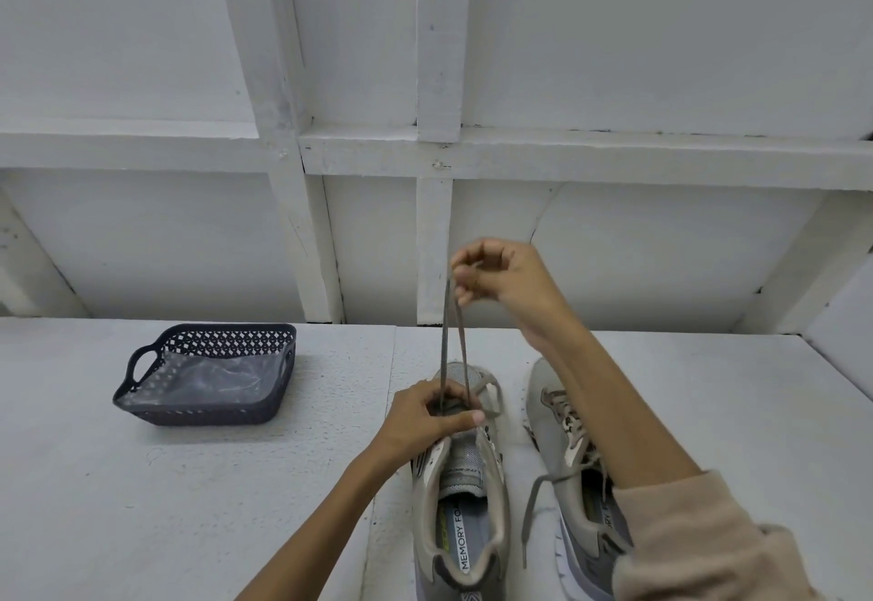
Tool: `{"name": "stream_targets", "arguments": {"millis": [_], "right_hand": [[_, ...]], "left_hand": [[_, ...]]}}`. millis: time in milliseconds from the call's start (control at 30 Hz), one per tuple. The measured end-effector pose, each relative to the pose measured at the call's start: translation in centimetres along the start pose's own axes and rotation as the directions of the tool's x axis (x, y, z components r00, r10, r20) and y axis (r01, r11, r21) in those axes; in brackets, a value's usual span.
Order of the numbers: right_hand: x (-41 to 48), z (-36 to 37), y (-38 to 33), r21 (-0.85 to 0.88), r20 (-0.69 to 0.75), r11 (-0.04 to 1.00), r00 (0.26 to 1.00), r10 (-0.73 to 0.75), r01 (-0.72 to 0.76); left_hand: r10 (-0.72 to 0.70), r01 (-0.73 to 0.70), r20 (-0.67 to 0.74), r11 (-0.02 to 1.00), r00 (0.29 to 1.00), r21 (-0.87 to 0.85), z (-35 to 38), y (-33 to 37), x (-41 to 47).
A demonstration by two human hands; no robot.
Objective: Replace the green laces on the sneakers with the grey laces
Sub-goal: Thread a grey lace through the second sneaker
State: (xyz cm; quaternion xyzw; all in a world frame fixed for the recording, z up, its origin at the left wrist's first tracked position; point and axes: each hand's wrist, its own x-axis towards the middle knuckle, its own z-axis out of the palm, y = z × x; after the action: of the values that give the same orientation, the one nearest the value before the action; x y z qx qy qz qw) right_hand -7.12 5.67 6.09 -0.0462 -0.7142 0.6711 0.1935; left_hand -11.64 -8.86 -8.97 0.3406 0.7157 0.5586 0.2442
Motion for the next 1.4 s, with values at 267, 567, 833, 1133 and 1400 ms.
{"name": "stream_targets", "arguments": {"millis": [267,567,833,1133,1400], "right_hand": [[3.8,0.4,-5.3,0.431,-0.142,0.883,0.980,-0.140,0.189],[2.1,-2.6,2.6,0.206,-0.096,0.969,0.982,0.160,-0.138],[0.8,-4.8,8.2,0.092,-0.148,0.843,0.830,0.538,-0.530],[0.0,-3.0,11.4,0.047,-0.056,0.804,0.802,0.595,-0.593],[-0.3,-2.7,11.7,-0.018,-0.054,0.815,0.815,0.577,-0.579]], "left_hand": [[-0.010,0.010,0.025,1.000,1.000,0.008,-0.2,0.5,0.0],[-0.374,0.354,-0.279,0.927,0.885,-0.121,-2.0,-2.3,2.7],[-0.524,0.499,-0.067,0.838,0.849,-0.221,-4.1,-2.8,4.9],[-0.559,0.458,-0.140,0.778,0.817,-0.430,-4.1,-3.0,6.4],[-0.248,0.164,-0.460,0.963,0.853,-0.215,-1.3,-1.3,7.3]]}}
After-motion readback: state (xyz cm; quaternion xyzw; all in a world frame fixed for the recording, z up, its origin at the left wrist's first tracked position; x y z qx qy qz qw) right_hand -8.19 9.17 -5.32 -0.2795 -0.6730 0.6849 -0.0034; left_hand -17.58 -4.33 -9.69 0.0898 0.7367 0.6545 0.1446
